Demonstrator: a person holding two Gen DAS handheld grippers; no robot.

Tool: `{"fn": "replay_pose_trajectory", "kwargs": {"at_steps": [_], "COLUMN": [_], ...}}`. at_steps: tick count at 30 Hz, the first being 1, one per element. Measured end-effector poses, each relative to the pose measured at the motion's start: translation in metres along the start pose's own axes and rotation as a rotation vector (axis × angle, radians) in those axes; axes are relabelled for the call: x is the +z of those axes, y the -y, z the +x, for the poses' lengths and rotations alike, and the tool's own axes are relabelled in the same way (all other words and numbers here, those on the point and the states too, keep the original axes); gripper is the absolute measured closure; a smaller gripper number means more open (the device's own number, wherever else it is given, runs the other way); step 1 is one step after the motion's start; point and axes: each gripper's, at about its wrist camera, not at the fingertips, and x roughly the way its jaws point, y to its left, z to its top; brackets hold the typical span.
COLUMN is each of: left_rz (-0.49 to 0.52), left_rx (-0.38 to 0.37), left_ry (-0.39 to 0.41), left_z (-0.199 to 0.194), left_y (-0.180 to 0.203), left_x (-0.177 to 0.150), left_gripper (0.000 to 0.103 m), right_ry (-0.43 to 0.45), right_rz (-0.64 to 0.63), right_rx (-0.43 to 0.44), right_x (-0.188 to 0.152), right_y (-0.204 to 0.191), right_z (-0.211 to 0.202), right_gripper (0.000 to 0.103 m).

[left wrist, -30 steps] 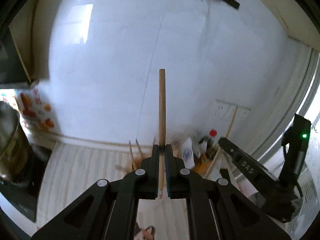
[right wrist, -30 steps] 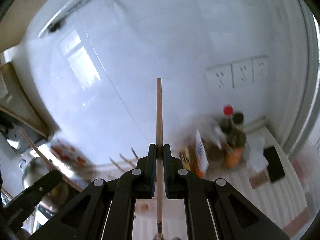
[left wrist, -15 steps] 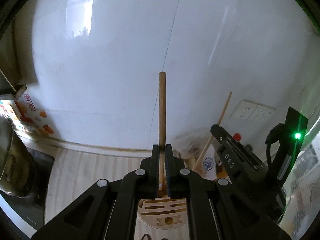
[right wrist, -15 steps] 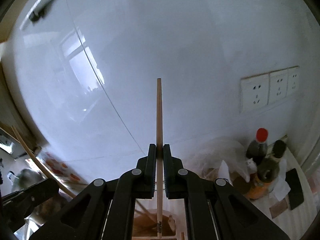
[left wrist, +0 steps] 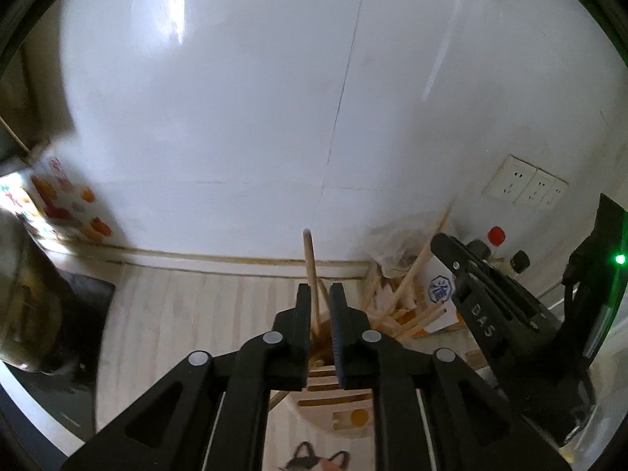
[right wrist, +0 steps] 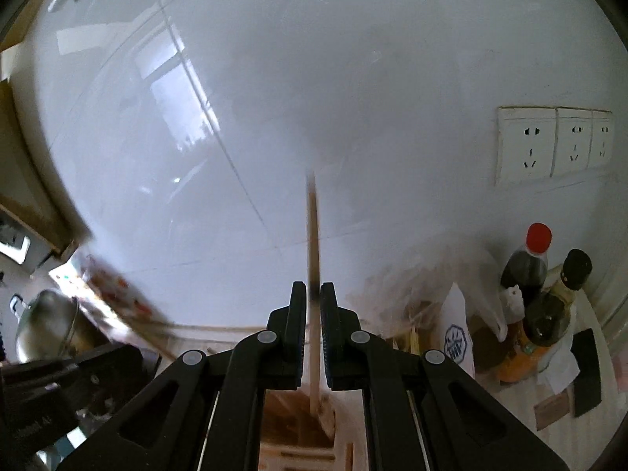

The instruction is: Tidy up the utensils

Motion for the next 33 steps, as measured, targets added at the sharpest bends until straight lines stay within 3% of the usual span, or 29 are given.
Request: {"fn": "replay_pose_trajectory", "kwargs": {"at_steps": [2,4,5,6,10,12,14,18,24,33], "left_rz": [0.007,0.002,-0.007,-0.015,-0.033,-0.037,-0.034,-0.013,-0.029,-0.026], "left_rx": [0.038,0.069,0.091,0.100,0.149,0.169,0.194,0.246,0.254,0.228], "left_ry": [0.018,0.032,0.048,0.062,0.095,0.105,0.120,0.091,0.050,0.088], "left_z": [-0.008,-0.015,-0.021,-0.026,-0.043,-0.046,-0.049,-0.039,-0.031,-0.065], "left_y": [0.000,-0.005,-0.008,-0.010,-0.017,-0.020,-0.020,-0.019,-0.018,-0.015], "left_x": [-0.003,-0.005,-0.008,-0.009,-0.023,-0.033,-0.045,-0.066,-0.087,-0.111], "left_gripper": [0.091,0.069,0.041,0.024,0.021,0.006,0.003,0.000,0.000,0.000], "right_ry": [-0.002,-0.001,0.004,0.007,0.020,0.020,0.009,-0.043,-0.106,-0.065], "right_rz": [-0.004,-0.009,-0.009,-0.012,-0.032,-0.051,-0.076,-0.124,-0.174,-0.172], "right_rx": [0.006,0.012,0.013,0.013,0.006,-0.023,-0.054,-0.122,-0.215,-0.268], "right_x": [0.000,0.000,0.000,0.001,-0.002,-0.009,-0.021,-0.046,-0.076,-0.085], "right_y": [-0.001,-0.002,-0.001,-0.001,-0.001,0.001,0.003,0.004,0.009,0.002], "right_z": [-0.011,-0.021,-0.026,-0.033,-0.061,-0.074,-0.084,-0.088,-0.086,-0.131], "right_gripper": [0.082,0.069,0.068,0.065,0.048,0.040,0.035,0.015,0.002,0.000]}}
